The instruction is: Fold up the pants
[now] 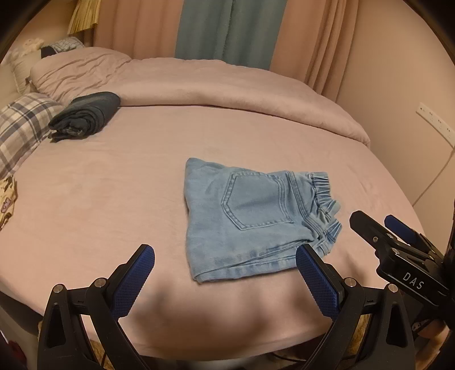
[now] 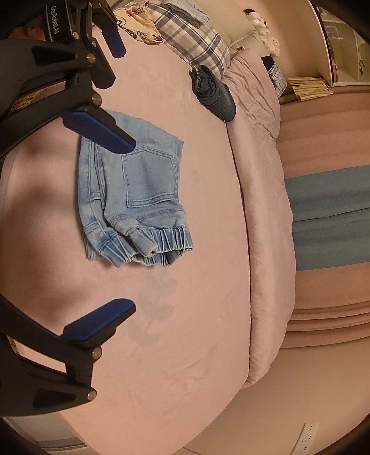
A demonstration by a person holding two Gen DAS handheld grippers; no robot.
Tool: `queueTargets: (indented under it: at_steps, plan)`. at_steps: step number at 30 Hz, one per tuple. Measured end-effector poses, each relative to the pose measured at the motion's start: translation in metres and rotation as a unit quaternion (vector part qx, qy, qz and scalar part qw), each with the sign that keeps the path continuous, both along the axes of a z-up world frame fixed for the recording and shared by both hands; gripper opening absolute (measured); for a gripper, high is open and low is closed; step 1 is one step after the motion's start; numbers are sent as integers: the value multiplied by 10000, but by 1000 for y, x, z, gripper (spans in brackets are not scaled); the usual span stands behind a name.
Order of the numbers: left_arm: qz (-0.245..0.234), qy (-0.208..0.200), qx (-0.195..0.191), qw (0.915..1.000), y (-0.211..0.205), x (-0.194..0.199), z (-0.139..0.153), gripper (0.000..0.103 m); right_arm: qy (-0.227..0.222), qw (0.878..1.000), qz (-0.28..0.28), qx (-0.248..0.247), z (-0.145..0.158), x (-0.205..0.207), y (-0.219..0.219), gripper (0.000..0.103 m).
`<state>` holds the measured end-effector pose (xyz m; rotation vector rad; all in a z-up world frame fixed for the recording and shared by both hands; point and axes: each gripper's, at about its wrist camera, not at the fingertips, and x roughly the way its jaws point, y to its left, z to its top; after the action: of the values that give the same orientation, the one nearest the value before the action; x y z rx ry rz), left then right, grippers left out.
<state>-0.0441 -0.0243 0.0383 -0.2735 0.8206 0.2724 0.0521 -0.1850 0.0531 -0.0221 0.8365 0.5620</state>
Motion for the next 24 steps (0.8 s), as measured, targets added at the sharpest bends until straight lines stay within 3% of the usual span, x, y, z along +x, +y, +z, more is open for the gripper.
queueTargets:
  at_steps: [24]
  plan:
    - [29, -56, -41, 10000, 0, -2, 3, 99, 4, 10000, -16, -72, -3, -2, 2, 103]
